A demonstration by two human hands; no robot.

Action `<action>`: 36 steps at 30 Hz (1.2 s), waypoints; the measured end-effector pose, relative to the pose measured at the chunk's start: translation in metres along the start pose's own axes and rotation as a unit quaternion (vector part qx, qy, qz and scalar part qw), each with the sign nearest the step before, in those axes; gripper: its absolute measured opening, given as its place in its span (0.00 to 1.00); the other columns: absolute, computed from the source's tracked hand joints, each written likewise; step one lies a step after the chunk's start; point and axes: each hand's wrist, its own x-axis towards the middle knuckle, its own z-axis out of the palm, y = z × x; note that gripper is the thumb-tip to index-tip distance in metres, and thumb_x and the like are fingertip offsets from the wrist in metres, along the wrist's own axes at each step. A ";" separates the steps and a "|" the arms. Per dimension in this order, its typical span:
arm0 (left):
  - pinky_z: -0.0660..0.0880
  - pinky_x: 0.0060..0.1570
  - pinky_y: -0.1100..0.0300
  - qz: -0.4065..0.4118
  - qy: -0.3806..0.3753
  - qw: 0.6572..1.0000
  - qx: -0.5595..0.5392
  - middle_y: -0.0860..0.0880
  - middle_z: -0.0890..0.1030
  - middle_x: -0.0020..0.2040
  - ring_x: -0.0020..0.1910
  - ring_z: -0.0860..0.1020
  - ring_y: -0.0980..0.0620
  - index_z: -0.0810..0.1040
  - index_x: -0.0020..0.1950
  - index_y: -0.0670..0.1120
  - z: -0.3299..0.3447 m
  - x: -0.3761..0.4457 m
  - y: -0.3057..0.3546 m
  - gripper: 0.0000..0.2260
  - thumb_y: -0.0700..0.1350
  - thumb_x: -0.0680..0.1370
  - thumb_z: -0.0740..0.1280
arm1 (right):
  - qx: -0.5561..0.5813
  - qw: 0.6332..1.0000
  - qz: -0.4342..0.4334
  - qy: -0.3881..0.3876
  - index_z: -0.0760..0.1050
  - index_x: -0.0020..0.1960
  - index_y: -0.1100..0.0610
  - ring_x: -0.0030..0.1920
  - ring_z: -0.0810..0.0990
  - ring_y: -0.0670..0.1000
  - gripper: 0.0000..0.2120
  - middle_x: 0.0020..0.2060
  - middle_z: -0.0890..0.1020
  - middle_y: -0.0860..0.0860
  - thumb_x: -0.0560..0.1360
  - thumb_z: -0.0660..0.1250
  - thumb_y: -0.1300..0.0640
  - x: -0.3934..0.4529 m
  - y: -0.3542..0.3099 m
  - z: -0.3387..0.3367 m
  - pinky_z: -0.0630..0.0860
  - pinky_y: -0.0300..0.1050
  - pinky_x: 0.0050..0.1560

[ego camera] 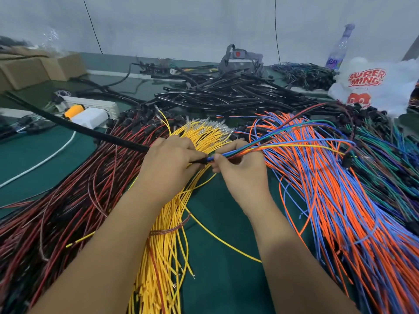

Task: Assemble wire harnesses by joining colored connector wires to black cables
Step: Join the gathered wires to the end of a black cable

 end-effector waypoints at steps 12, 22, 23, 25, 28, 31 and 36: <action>0.73 0.48 0.47 -0.079 -0.020 0.982 -0.168 0.54 0.81 0.43 0.46 0.76 0.51 0.81 0.59 0.55 0.007 0.001 -0.007 0.12 0.49 0.77 0.68 | 0.175 0.982 0.064 -0.002 0.77 0.40 0.61 0.32 0.81 0.47 0.08 0.32 0.81 0.53 0.75 0.66 0.71 -0.001 -0.002 0.000 0.77 0.35 0.36; 0.74 0.47 0.49 -0.109 -0.017 0.960 -0.258 0.54 0.80 0.42 0.45 0.76 0.55 0.80 0.59 0.59 0.008 0.000 -0.005 0.13 0.50 0.76 0.69 | 0.215 0.972 0.095 -0.012 0.77 0.40 0.61 0.32 0.81 0.47 0.08 0.31 0.81 0.51 0.76 0.65 0.71 0.002 0.000 -0.001 0.78 0.36 0.38; 0.73 0.47 0.49 -0.107 -0.014 0.962 -0.250 0.54 0.80 0.42 0.46 0.75 0.54 0.80 0.59 0.59 0.007 0.000 -0.006 0.13 0.50 0.75 0.69 | 0.208 0.974 0.092 -0.010 0.77 0.40 0.61 0.32 0.81 0.47 0.09 0.31 0.81 0.51 0.76 0.66 0.71 0.002 0.000 -0.001 0.78 0.36 0.38; 0.73 0.48 0.50 -0.095 -0.016 0.970 -0.225 0.55 0.79 0.41 0.46 0.74 0.54 0.80 0.60 0.59 0.006 -0.001 -0.005 0.13 0.49 0.75 0.70 | 0.196 0.977 0.088 -0.006 0.77 0.39 0.60 0.32 0.81 0.47 0.10 0.30 0.81 0.51 0.75 0.66 0.71 0.002 0.000 0.000 0.78 0.37 0.37; 0.73 0.46 0.47 -0.056 -0.023 0.985 -0.160 0.53 0.79 0.41 0.46 0.74 0.50 0.80 0.61 0.55 0.006 -0.002 -0.004 0.14 0.47 0.76 0.70 | 0.187 0.977 0.103 0.005 0.77 0.38 0.59 0.30 0.81 0.46 0.11 0.29 0.81 0.50 0.75 0.66 0.71 0.001 0.001 0.002 0.78 0.37 0.36; 0.73 0.45 0.45 -0.048 -0.025 0.991 -0.122 0.51 0.78 0.40 0.46 0.74 0.48 0.80 0.62 0.54 0.007 -0.002 -0.005 0.14 0.47 0.76 0.70 | 0.184 0.975 0.120 0.011 0.77 0.39 0.60 0.29 0.80 0.46 0.09 0.28 0.81 0.49 0.75 0.66 0.71 0.000 0.000 0.004 0.78 0.38 0.36; 0.73 0.46 0.49 -0.070 -0.026 0.983 -0.169 0.55 0.78 0.40 0.46 0.74 0.53 0.80 0.61 0.56 0.009 -0.003 -0.005 0.13 0.48 0.77 0.69 | 0.205 0.972 0.116 0.010 0.78 0.43 0.64 0.30 0.80 0.46 0.05 0.32 0.80 0.54 0.75 0.66 0.72 -0.001 -0.002 0.003 0.78 0.36 0.36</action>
